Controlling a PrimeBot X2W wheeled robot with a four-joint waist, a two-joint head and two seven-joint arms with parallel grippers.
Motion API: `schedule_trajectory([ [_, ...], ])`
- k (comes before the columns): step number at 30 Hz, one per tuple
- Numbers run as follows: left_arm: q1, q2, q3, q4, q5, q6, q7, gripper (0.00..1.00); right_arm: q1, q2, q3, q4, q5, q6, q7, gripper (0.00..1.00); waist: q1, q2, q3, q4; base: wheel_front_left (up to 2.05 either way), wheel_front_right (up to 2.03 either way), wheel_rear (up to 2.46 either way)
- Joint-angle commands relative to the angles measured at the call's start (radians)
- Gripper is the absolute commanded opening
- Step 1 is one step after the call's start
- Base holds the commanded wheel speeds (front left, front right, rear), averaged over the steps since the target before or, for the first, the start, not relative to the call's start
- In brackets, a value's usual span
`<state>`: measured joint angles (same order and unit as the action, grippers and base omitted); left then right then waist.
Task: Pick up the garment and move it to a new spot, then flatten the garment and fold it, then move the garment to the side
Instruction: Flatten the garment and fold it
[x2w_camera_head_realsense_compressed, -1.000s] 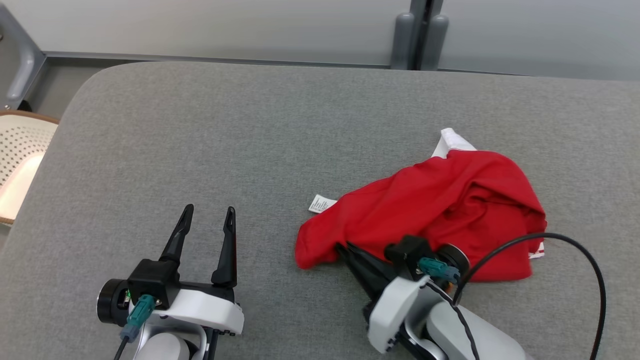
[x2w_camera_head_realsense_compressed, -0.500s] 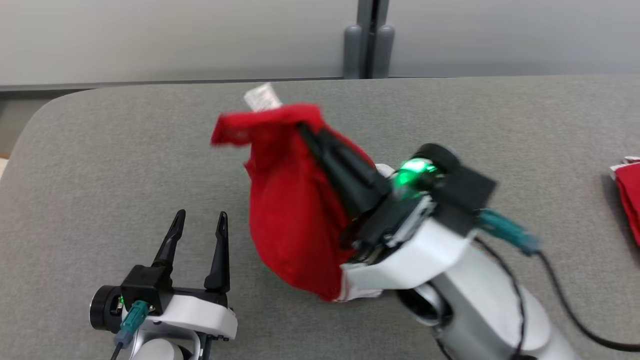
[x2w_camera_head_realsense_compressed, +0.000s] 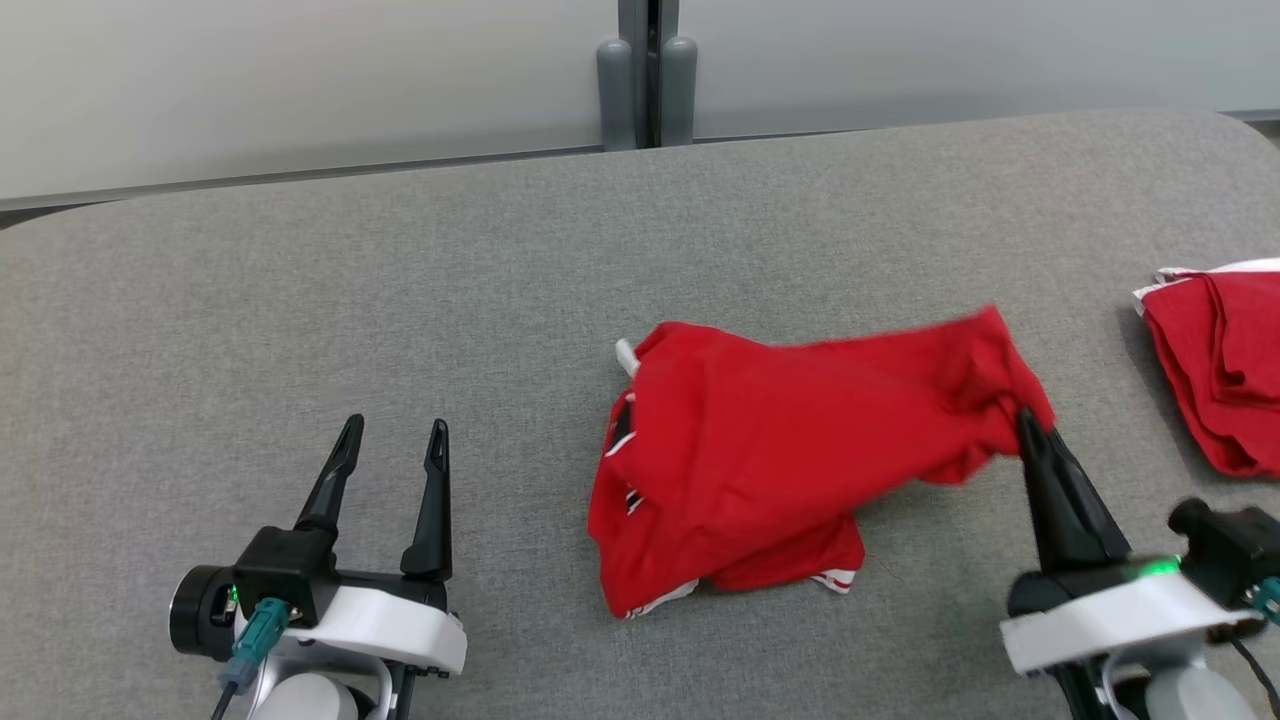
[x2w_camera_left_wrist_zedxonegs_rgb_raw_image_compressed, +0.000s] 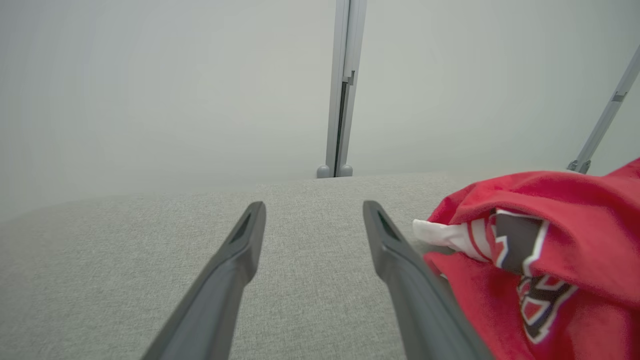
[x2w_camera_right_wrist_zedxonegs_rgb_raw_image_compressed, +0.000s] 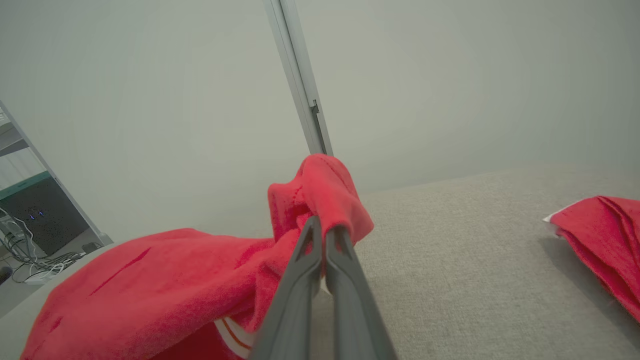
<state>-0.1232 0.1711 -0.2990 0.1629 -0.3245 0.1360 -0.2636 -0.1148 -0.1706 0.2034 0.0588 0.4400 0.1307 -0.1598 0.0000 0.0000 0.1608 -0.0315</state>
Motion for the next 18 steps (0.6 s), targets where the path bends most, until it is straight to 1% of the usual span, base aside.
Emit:
schedule_trajectory([
  [1,-0.014,0.006,0.002,-0.003,0.008,-0.001,0.0,1.0,0.036,-0.003,-0.042,0.043,0.01,0.0,0.009,0.0,0.0,0.0,0.007,-0.01,0.0,0.0,0.0],
  [2,-0.016,0.006,-0.001,-0.002,0.009,-0.003,0.001,1.0,0.052,-0.005,-0.063,0.077,0.016,0.0,0.011,0.0,0.0,0.0,0.01,-0.011,0.0,0.0,0.0],
  [3,-0.025,0.007,-0.004,-0.002,0.01,-0.003,0.003,1.0,0.065,-0.008,-0.1,0.153,0.032,0.0,0.003,0.0,0.0,0.0,0.016,-0.012,0.0,0.0,0.0],
  [4,-0.03,0.007,-0.006,-0.001,0.01,-0.003,0.003,1.0,0.066,-0.007,-0.11,0.199,0.044,0.0,-0.001,0.0,0.0,0.0,0.019,-0.012,0.0,0.0,0.0],
  [7,-0.035,0.006,-0.011,0.003,0.01,-0.005,0.002,1.0,0.04,-0.005,-0.112,0.328,0.074,0.0,-0.022,0.0,0.0,0.0,0.026,-0.007,0.0,0.0,0.0],
  [8,-0.035,0.006,-0.011,0.003,0.01,-0.005,0.002,1.0,0.04,-0.005,-0.112,0.328,0.074,0.0,-0.022,0.0,0.0,0.0,0.026,-0.007,0.0,0.0,0.0],
  [11,-0.034,0.006,-0.013,0.005,0.007,-0.003,0.002,1.0,0.015,-0.002,-0.09,0.425,0.097,0.0,-0.041,0.0,0.0,0.0,0.028,-0.003,0.0,0.0,0.0],
  [12,-0.033,0.006,-0.014,0.005,0.006,-0.002,0.002,1.0,0.006,-0.006,-0.083,0.45,0.101,0.0,-0.047,0.15,0.0,0.0,0.029,-0.002,0.0,0.0,0.0],
  [13,-0.032,0.006,-0.014,0.006,0.005,-0.001,0.002,1.0,-0.005,-0.007,-0.076,0.466,0.108,0.0,-0.055,0.43,0.0,0.0,0.029,0.0,0.0,0.0,0.0],
  [14,-0.03,0.007,-0.014,0.006,0.005,0.0,0.002,1.0,-0.017,-0.008,-0.067,0.474,0.112,0.0,-0.064,0.87,0.0,0.0,0.028,0.001,0.0,0.0,0.0],
  [15,-0.028,0.007,-0.014,0.007,0.004,0.002,0.002,1.0,-0.025,-0.014,-0.062,0.479,0.112,0.0,-0.071,1.0,0.0,0.0,0.027,0.002,0.0,0.0,0.0],
  [18,-0.021,0.008,-0.015,0.006,0.002,0.004,0.001,1.0,-0.042,-0.033,-0.068,0.447,0.101,0.0,-0.092,1.0,0.0,0.0,0.019,0.007,0.0,0.0,0.0],
])
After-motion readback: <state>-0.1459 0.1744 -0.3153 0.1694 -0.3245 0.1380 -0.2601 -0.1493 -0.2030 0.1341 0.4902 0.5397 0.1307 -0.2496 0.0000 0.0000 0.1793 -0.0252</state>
